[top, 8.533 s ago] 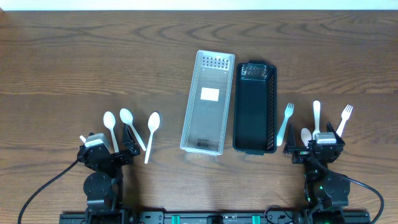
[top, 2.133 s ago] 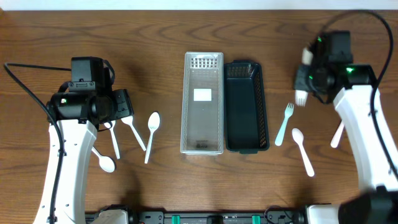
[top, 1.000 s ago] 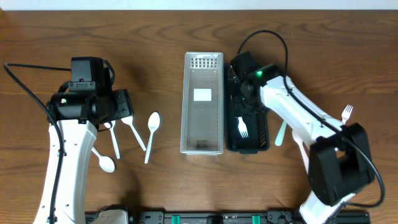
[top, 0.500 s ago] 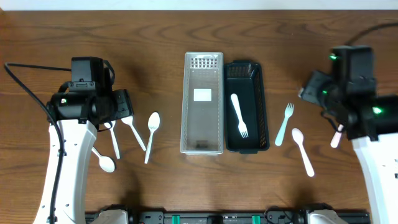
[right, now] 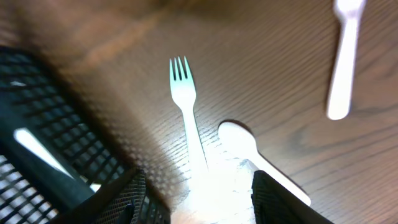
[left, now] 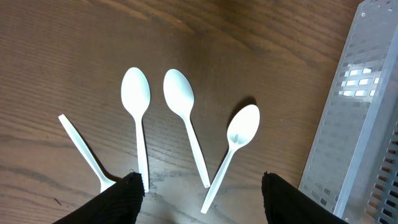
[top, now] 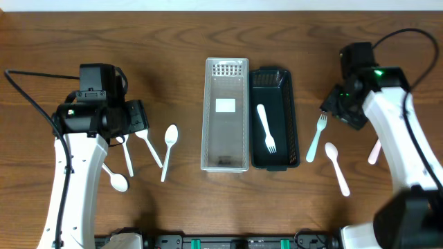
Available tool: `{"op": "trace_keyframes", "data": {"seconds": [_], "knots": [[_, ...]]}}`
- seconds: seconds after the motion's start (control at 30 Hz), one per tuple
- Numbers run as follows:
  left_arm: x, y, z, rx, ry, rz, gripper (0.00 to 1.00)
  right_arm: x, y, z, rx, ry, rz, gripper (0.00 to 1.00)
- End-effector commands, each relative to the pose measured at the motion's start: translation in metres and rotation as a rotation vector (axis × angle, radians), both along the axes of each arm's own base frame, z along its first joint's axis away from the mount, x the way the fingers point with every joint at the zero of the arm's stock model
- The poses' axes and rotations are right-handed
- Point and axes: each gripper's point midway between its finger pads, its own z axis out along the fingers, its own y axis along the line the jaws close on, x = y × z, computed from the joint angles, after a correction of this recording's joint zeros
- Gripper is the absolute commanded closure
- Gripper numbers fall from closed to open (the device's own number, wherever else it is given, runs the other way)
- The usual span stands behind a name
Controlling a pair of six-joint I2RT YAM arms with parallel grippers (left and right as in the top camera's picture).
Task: Pack container
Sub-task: 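Move the right gripper to the next white fork and grasp it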
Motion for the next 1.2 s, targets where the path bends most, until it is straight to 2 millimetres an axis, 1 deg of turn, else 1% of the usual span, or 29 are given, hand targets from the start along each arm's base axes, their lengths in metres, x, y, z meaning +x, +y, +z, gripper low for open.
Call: {"op": "trace_keyframes", "data": {"seconds": [0.0,0.17,0.3,0.47,0.7,0.83,1.07,1.17], "knots": [[0.002,0.0,0.005,0.003,-0.01,-0.006,0.36,0.0,0.005,-0.026,0.037,0.074,-0.024,0.42],[0.002,0.0,0.005,0.003,-0.01,-0.006,0.36,0.006,0.013,-0.055,0.075,0.135,-0.017,0.42],[0.002,0.0,0.005,0.003,-0.01,-0.006,0.36,0.011,0.017,-0.069,0.096,0.153,0.01,0.41],[0.002,0.0,0.005,0.003,-0.008,-0.006,0.36,0.015,0.018,-0.078,0.099,0.144,0.017,0.41],[0.001,0.0,0.005,0.003,-0.006,-0.006,0.36,0.014,0.017,-0.09,0.096,0.138,0.052,0.39],[0.001,0.0,0.005,0.003,-0.006,-0.006,0.36,0.011,0.016,-0.098,0.094,0.14,0.069,0.33],[0.001,0.0,0.005,0.003,-0.003,-0.006,0.36,0.009,0.005,-0.112,0.095,0.123,0.055,0.29],[0.001,0.0,0.005,0.003,-0.003,-0.006,0.36,0.01,-0.001,-0.116,0.094,0.113,0.053,0.21]]}}
